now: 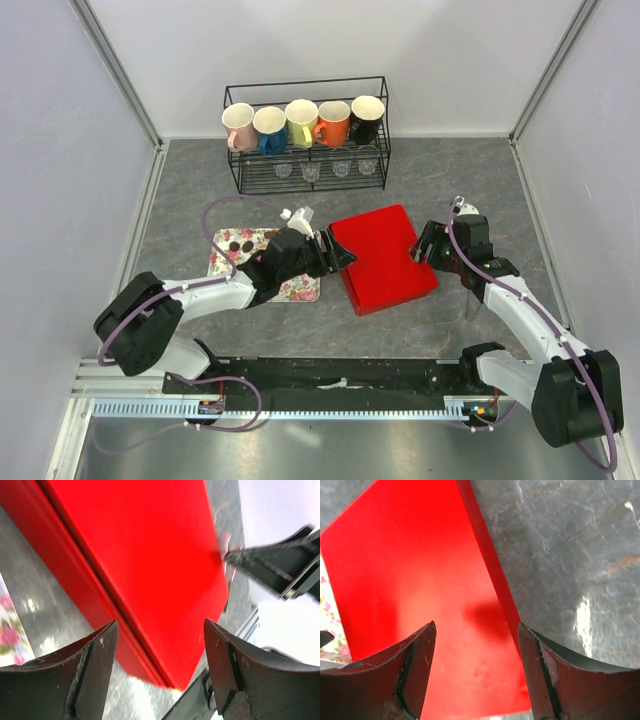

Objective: Pack the chocolate
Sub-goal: Close the box lid on the packing box.

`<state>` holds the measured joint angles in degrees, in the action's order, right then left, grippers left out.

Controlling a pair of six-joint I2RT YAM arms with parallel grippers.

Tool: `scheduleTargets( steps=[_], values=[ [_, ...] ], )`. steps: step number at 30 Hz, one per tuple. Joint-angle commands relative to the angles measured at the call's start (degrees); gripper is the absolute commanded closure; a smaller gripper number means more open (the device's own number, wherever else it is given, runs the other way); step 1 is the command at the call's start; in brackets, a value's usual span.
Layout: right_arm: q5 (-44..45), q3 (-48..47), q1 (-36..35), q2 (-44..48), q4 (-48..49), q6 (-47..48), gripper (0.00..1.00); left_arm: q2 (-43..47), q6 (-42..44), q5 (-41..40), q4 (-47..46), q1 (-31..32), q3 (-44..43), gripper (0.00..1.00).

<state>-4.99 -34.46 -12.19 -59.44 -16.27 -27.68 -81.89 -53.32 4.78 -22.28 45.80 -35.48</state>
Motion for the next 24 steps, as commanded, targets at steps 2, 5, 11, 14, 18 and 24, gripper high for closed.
scheduleTargets(
  steps=[2, 5, 11, 14, 18, 24],
  values=[
    [-6.16, 1.23, 3.83, -2.34, 10.98, -1.76, 0.29, -2.75, 3.31, -1.7, 1.54, -1.33, -5.12, 0.24],
    [-7.66, 2.38, 4.71, -3.92, 15.2, -2.82, 0.35, -4.41, 3.14, -2.4, 2.07, -1.59, -6.0, 0.24],
    [-8.19, 2.99, 4.8, -7.88, 19.69, -2.9, 0.41, -6.18, 2.87, -1.97, 2.42, -1.77, -6.79, 0.24],
    [-9.24, 3.34, 4.8, -9.81, 21.8, -2.9, 0.5, -7.32, 2.78, -1.53, 3.12, -1.77, -7.4, 0.23],
    [-12.4, 4.13, 4.72, -11.4, 24.35, -3.34, 0.59, -8.72, 2.61, -0.91, 3.65, -1.77, -8.02, 0.23],
    [-14.34, 5.27, 4.54, -12.45, 25.5, -3.52, 0.66, -9.52, 2.61, 0.93, 2.6, -1.77, -8.81, 0.23]
  ],
)
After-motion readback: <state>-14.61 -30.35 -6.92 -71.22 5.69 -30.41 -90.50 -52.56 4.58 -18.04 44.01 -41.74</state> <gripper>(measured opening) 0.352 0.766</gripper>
